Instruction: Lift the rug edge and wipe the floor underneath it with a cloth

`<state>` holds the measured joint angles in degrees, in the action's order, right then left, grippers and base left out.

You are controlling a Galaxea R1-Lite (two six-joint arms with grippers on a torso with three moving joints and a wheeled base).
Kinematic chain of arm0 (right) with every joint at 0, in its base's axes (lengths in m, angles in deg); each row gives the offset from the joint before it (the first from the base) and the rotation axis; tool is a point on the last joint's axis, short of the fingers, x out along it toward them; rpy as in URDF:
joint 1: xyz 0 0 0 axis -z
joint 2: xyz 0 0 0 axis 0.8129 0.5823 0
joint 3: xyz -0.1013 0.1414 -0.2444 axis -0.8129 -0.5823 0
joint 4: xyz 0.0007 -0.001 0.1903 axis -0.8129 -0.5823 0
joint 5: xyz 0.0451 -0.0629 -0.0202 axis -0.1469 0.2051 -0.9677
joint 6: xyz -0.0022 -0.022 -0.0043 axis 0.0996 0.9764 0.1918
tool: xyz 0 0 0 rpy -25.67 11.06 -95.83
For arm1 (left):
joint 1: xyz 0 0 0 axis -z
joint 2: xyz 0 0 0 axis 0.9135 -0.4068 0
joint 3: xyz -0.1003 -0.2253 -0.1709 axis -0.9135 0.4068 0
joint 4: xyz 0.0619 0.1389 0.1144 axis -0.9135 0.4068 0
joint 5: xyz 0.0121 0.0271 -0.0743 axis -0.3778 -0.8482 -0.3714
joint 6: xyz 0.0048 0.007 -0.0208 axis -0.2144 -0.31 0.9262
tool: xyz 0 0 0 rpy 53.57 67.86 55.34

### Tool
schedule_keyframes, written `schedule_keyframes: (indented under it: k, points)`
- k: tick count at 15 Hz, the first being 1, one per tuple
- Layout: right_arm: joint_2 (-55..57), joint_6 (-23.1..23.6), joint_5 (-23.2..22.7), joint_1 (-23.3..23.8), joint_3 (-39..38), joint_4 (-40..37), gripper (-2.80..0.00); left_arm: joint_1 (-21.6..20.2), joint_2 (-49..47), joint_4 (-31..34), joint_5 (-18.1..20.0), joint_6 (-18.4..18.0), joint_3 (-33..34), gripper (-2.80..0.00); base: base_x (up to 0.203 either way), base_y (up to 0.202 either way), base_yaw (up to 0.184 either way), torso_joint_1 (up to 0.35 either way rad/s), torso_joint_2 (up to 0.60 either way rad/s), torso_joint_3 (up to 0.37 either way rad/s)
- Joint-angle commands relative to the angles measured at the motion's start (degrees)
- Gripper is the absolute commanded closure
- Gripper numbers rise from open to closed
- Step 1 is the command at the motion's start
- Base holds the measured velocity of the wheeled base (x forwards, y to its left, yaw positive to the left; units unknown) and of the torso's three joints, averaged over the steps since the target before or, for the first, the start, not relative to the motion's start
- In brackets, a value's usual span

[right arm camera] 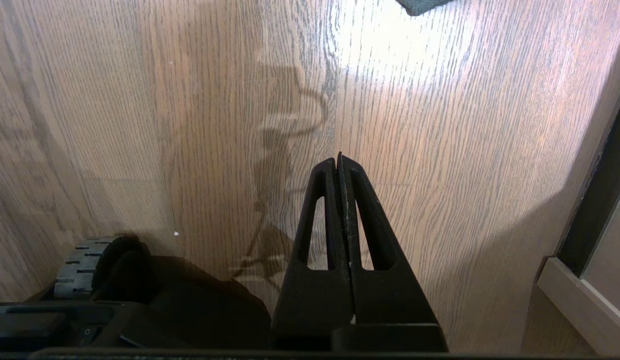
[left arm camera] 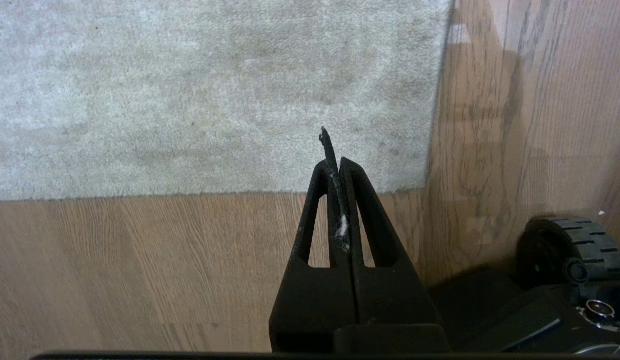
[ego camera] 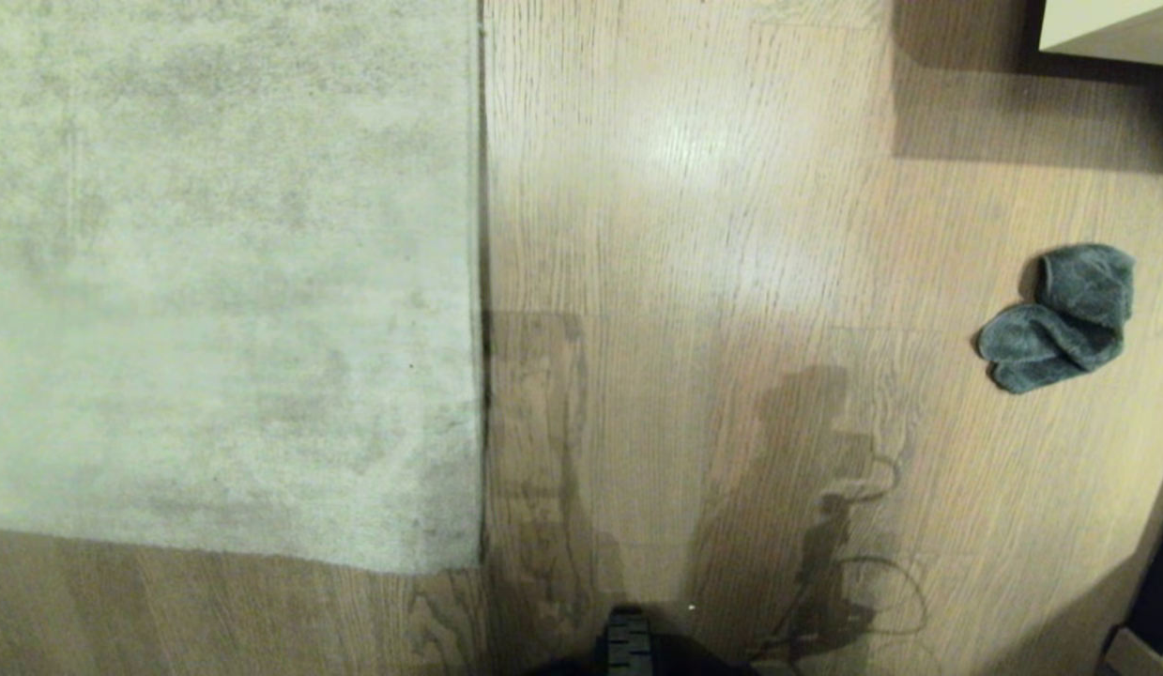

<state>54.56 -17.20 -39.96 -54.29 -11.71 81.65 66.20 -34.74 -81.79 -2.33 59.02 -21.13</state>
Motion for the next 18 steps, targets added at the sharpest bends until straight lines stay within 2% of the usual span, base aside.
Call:
schedule_keyframes:
  k: [1, 7, 10, 18]
  points:
    - [0.09, 0.0, -0.02, -0.01, 0.0, 0.02, 0.0, -0.03, -0.06, 0.0, 0.0, -0.05, 0.0, 0.0, 0.0, 0.0, 0.0, 0.0, 0.0, 0.0]
    - [0.09, 0.0, -0.02, -0.01, 0.0, 0.02, 0.0, 0.05, -0.06, 0.03, -0.09, 0.23, 0.0, 0.0, 0.0, 0.0, 0.0, 0.0, 0.0, 0.0]
    - [0.09, 0.0, -0.02, -0.01, 0.0, 0.02, 0.0, -0.03, -0.06, 0.09, -0.27, 2.15, 0.0, 0.0, 0.0, 0.0, 0.0, 0.0, 0.0, 0.0]
    - [0.09, 0.0, -0.02, -0.01, 0.0, 0.02, 0.0, -0.03, -0.06, 0.09, -0.53, 2.15, 0.0, 0.0, 0.0, 0.0, 0.0, 0.0, 0.0, 0.0]
